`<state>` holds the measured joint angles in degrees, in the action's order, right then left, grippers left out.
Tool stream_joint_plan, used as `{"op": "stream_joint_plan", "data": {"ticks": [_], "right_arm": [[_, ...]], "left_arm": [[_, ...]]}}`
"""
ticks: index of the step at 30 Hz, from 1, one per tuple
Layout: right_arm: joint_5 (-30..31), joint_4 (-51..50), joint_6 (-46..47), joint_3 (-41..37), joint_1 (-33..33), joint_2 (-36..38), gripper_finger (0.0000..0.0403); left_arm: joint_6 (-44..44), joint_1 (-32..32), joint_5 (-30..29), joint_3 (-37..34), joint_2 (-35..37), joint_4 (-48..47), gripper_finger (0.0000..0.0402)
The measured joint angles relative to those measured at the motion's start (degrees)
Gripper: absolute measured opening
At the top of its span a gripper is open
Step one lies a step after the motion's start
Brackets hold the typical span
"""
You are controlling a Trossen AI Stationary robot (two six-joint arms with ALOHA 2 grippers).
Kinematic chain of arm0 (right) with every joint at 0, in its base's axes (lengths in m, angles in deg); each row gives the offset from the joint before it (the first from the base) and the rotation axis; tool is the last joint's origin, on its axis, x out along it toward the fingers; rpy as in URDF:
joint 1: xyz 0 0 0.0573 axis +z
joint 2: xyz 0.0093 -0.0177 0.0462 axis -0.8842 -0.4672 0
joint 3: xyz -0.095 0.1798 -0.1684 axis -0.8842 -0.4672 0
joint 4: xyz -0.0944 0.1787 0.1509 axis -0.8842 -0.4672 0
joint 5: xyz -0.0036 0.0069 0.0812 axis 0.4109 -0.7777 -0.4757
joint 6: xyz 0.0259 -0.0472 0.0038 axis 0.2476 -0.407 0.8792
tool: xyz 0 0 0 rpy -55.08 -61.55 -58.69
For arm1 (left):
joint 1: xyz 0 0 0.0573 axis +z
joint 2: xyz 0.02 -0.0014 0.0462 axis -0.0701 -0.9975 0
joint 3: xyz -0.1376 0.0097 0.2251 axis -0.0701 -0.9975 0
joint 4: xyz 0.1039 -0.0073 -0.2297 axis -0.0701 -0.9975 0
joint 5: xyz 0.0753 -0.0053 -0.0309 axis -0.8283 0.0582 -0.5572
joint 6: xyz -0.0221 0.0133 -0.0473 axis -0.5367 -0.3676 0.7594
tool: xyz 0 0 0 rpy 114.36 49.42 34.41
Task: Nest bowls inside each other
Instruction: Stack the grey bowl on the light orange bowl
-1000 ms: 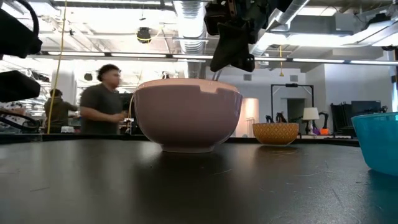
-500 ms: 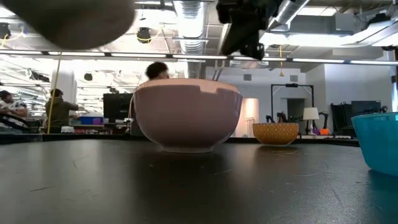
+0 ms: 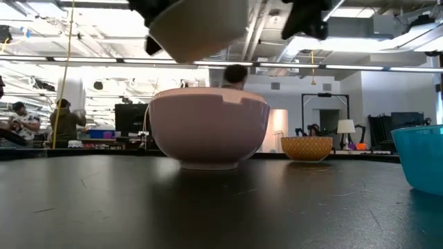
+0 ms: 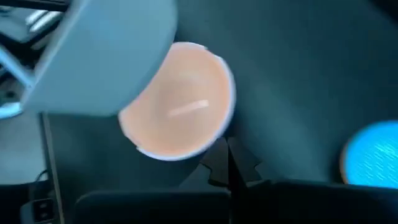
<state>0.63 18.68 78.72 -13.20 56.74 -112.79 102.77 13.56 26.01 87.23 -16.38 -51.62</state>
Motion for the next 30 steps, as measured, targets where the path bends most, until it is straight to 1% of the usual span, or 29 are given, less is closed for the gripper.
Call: {"op": "stream_joint_plan", "data": {"ticks": [4,7,10,16,21,23,26,30], "right_arm": [[3.1,-5.7,1.8,0.0,0.0,2.6,0.0001],[4.3,-7.2,3.6,-1.5,0.6,4.7,0.0001],[4.7,-7.2,5.5,-3.9,1.5,6.7,0.0001],[8.4,-6.9,10.6,-9.2,4.0,10.3,0.0001],[8.7,-3.6,13.4,-13.3,4.9,12.4,0.0001],[8.7,-1.8,13.9,-14.4,5.2,12.6,0.0001],[8.7,-0.2,13.9,-15.1,5.2,12.4,0.0001],[8.7,0.8,13.8,-15.1,5.1,11.6,0.0001]], "left_arm": [[-0.4,1.8,7.4,4.6,-8.5,-0.7,0.0],[-1.6,2.2,9.8,7.3,-13.4,-1.8,0.0],[-3.1,2.2,9.8,9.1,-16.9,-2.9,0.0],[-4.0,2.2,9.6,9.2,-20.6,-4.1,0.0],[-5.6,2.5,8.9,9.2,-21.0,-6.2,0.0],[-6.3,2.6,7.0,9.2,-21.0,-7.6,0.0],[-6.8,3.0,5.9,9.2,-21.0,-10.1,0.0],[-6.8,3.0,5.5,9.2,-21.9,-9.3,0.0]]}}
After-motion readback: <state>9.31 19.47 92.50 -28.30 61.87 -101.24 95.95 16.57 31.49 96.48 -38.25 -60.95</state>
